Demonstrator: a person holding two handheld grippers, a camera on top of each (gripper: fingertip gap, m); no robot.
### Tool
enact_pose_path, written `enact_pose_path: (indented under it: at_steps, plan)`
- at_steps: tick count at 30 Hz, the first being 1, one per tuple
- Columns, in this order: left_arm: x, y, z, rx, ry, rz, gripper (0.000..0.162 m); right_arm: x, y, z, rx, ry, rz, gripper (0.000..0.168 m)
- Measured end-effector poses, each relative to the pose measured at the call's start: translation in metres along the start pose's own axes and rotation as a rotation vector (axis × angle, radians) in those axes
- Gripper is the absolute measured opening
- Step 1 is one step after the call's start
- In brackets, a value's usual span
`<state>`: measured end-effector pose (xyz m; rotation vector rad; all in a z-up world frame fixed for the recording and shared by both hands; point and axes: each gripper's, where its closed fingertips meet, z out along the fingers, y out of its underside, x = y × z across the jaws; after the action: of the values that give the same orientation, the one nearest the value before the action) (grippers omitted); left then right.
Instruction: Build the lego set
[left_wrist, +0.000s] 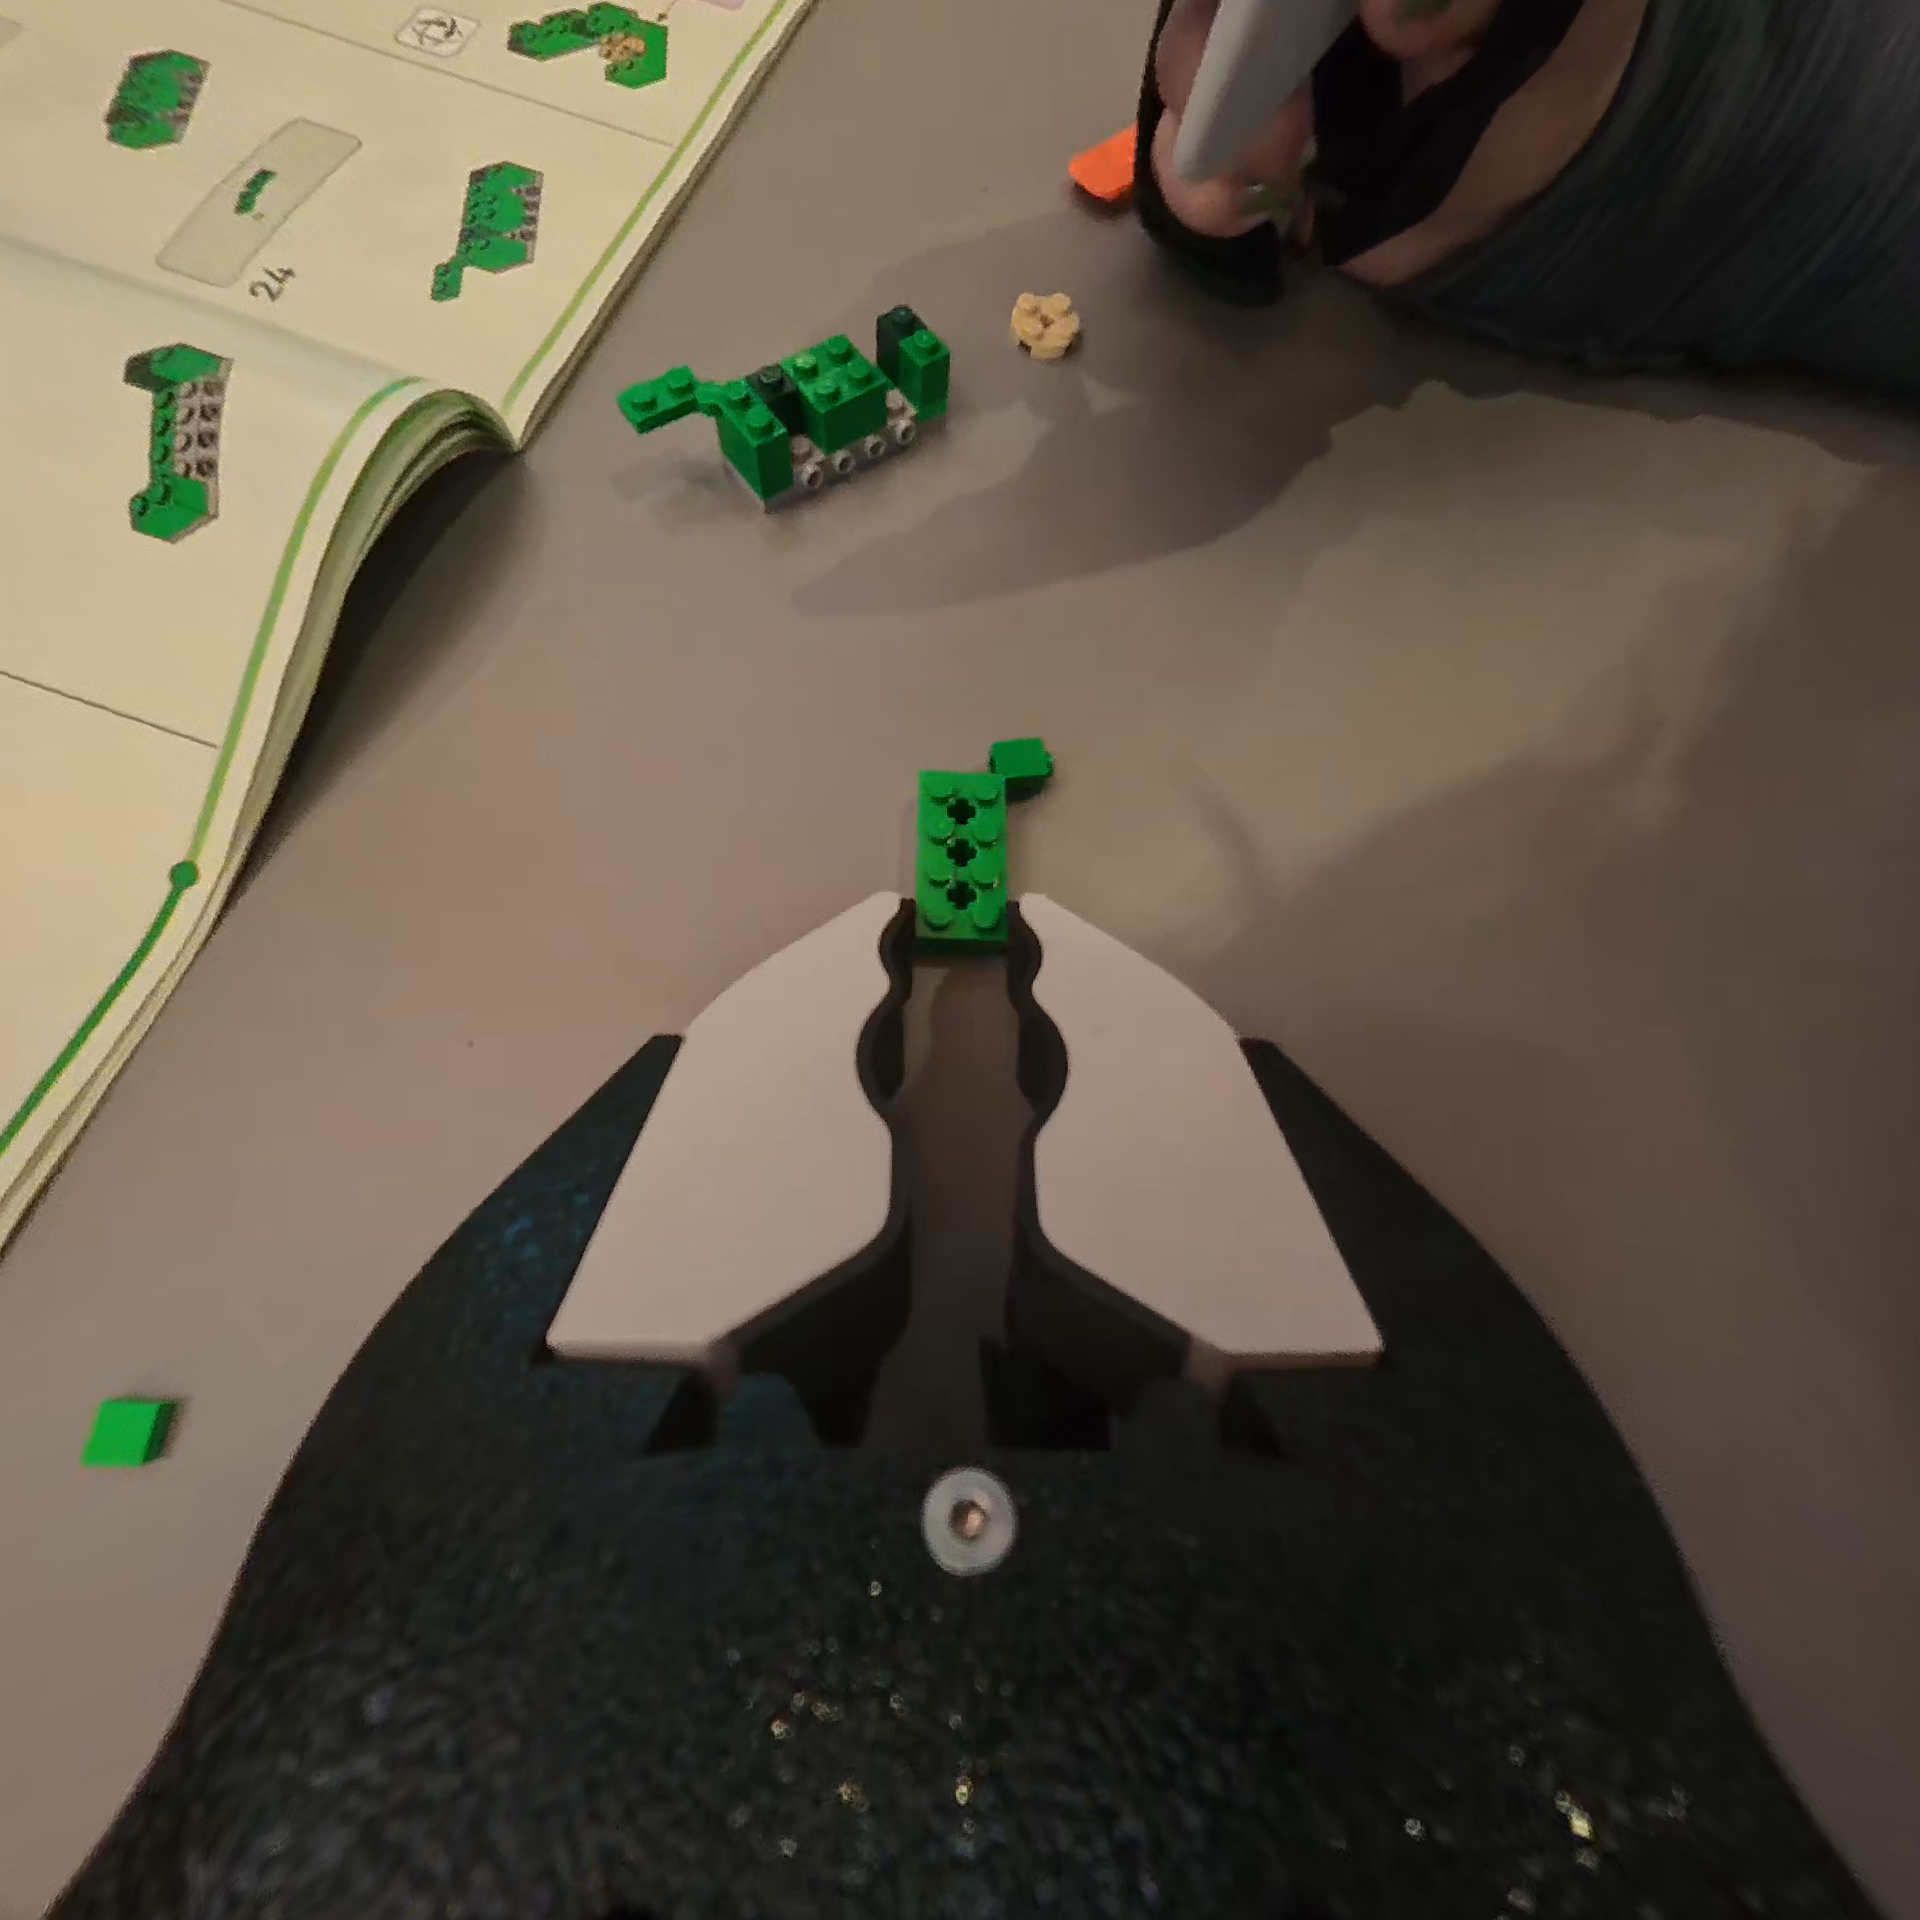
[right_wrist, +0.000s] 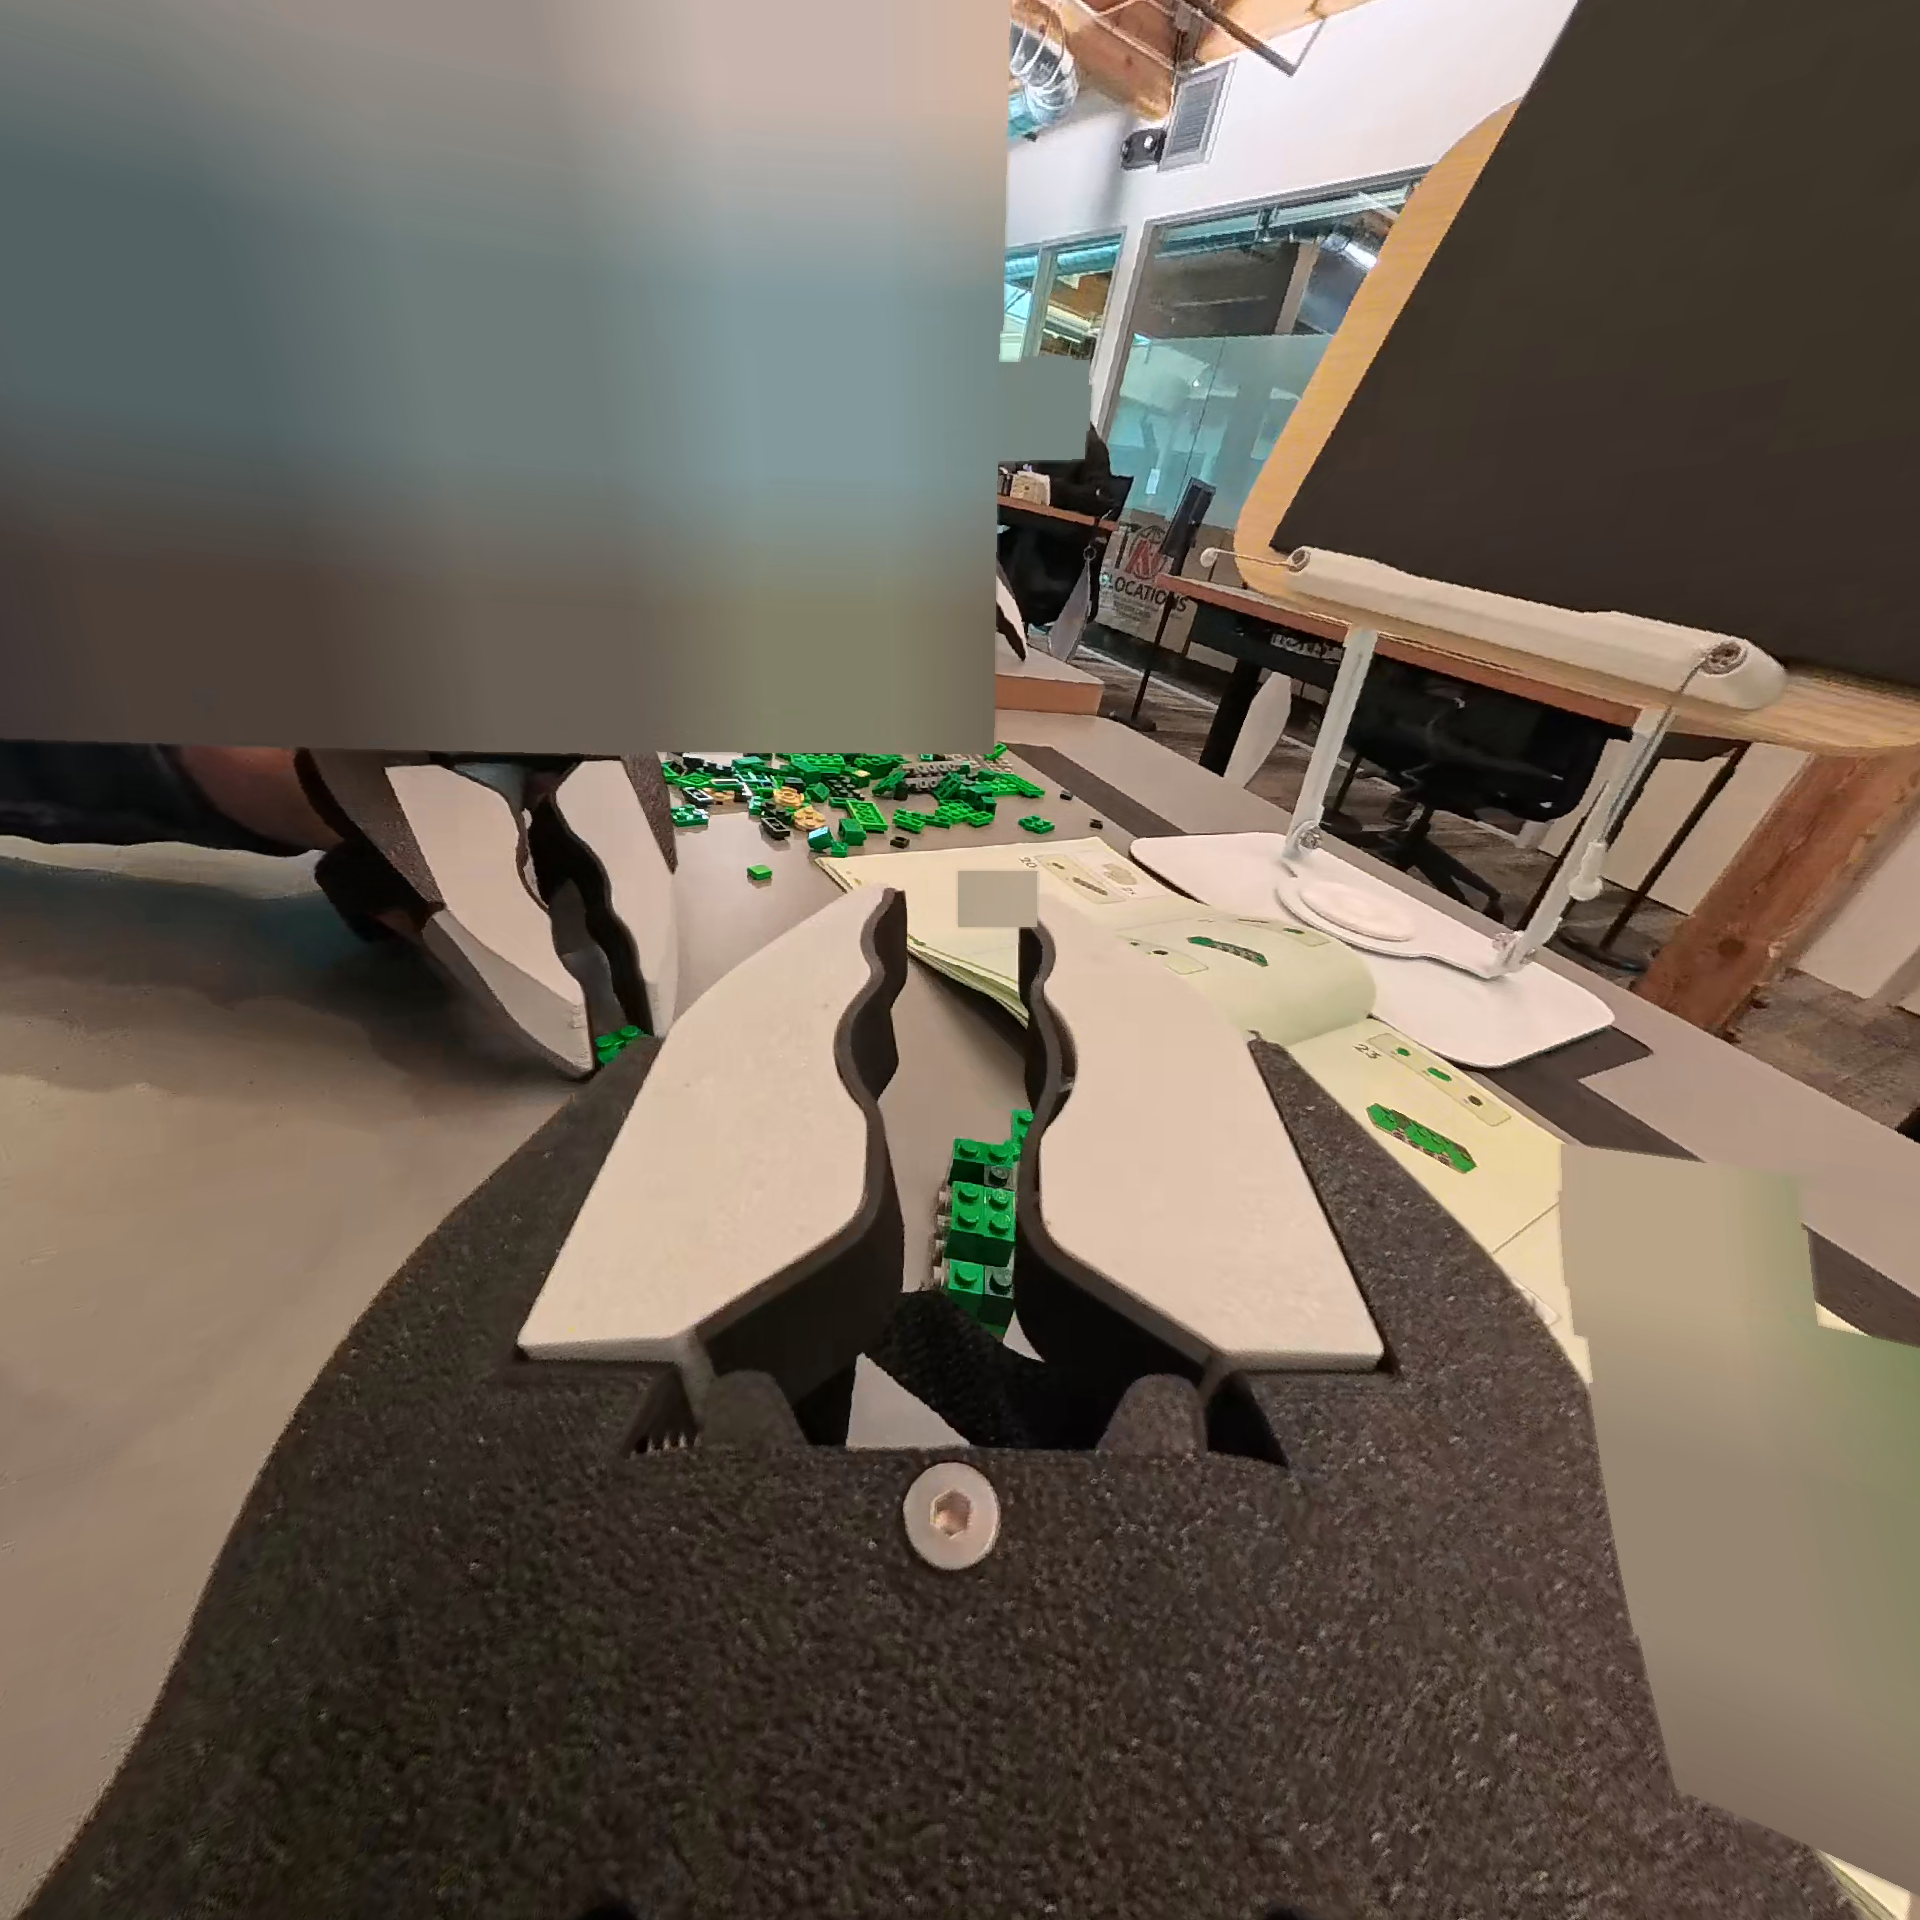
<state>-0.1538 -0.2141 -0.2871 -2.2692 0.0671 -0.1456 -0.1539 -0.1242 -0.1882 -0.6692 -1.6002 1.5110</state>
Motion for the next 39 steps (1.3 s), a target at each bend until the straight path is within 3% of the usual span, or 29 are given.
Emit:
enact_pose_path:
  at_steps: [1, 9, 18, 24, 31, 35, 39]
  plan:
    - [-0.003, 0.000, 0.000, 0.002, -0.022, -0.008, 0.016, 0.000, 0.000, 0.000, -0.001, 0.005, -0.006, 0.019]
    - [-0.029, -0.014, -0.013, 0.123, -0.188, -0.060, 0.016, 0.013, -0.001, -0.006, -0.012, 0.137, -0.103, 0.020]
    - [-0.032, -0.014, -0.019, 0.145, -0.213, -0.010, 0.015, 0.034, 0.006, -0.023, -0.092, 0.346, -0.131, 0.015]
    - [-0.024, -0.011, -0.026, 0.147, -0.160, 0.012, 0.015, 0.014, 0.024, -0.011, -0.246, 0.240, -0.181, 0.015]
    - [-0.023, -0.003, -0.049, 0.133, -0.209, 0.053, 0.016, -0.040, 0.040, 0.002, -0.410, 0.063, -0.136, 0.019]
    - [-0.026, 0.015, -0.075, 0.122, -0.324, 0.074, 0.016, -0.062, 0.042, 0.005, -0.453, 0.024, -0.153, 0.018]
    - [-0.039, 0.039, -0.108, 0.138, -0.511, 0.086, 0.016, -0.069, 0.039, 0.037, -0.474, -0.024, -0.206, 0.015]
